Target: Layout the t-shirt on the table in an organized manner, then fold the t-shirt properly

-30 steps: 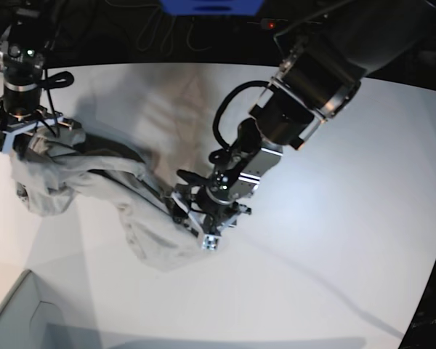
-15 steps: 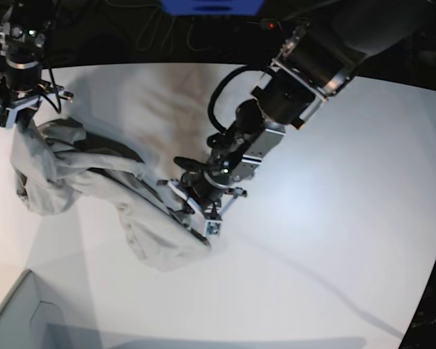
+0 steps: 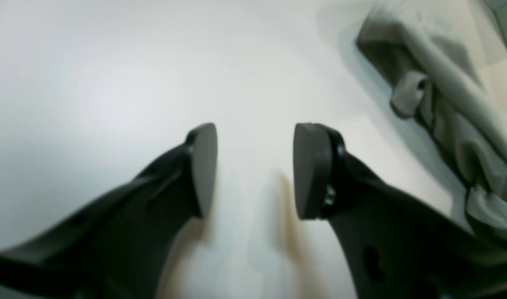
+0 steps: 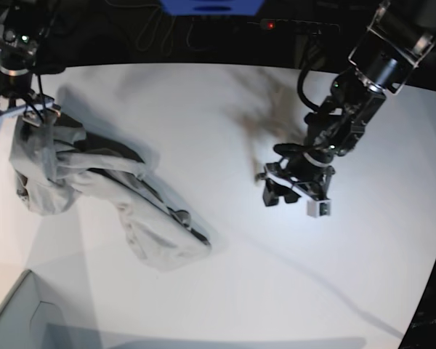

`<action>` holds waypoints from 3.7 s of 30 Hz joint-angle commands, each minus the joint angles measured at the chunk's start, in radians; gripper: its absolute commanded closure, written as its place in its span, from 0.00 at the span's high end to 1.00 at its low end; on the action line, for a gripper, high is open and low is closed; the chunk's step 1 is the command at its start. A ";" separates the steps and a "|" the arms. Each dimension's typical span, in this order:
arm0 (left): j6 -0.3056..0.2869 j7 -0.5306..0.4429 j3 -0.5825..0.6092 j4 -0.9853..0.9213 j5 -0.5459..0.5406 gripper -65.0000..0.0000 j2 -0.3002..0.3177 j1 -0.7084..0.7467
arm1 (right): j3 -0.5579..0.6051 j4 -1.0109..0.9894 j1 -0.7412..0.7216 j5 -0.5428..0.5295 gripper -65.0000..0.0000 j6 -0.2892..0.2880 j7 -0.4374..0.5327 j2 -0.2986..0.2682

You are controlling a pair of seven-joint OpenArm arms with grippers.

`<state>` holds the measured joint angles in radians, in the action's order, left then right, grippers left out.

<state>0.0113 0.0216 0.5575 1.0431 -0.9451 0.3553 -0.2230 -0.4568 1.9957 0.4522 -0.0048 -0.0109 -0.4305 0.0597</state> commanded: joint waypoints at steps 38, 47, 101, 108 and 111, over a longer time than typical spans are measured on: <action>-0.007 -0.021 -0.164 0.148 -0.105 0.45 0.112 0.103 | 0.913 -0.984 -0.751 0.004 0.00 0.004 0.172 -0.134; -0.007 -0.021 -0.161 0.179 -0.105 0.45 0.112 0.104 | 0.955 -0.685 -0.586 0.004 0.00 0.004 0.100 -0.131; -0.010 -0.021 -0.434 0.240 0.185 0.00 -0.075 0.205 | 0.269 -0.164 -0.100 -0.001 0.71 0.004 0.029 -0.200; -0.014 -0.021 -0.492 0.240 0.185 0.00 -0.074 0.256 | 0.425 -0.160 -0.071 -0.001 0.71 0.002 0.037 -0.195; -0.014 -0.021 -0.492 0.240 0.185 0.00 -0.060 0.267 | 0.467 -0.169 -0.091 -0.001 0.71 0.002 0.032 -0.195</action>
<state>0.0067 0.0265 0.0719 1.2652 -0.7597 0.2852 0.0605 0.0200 1.8095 0.3752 -0.0086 -0.0082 -0.4286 -0.1284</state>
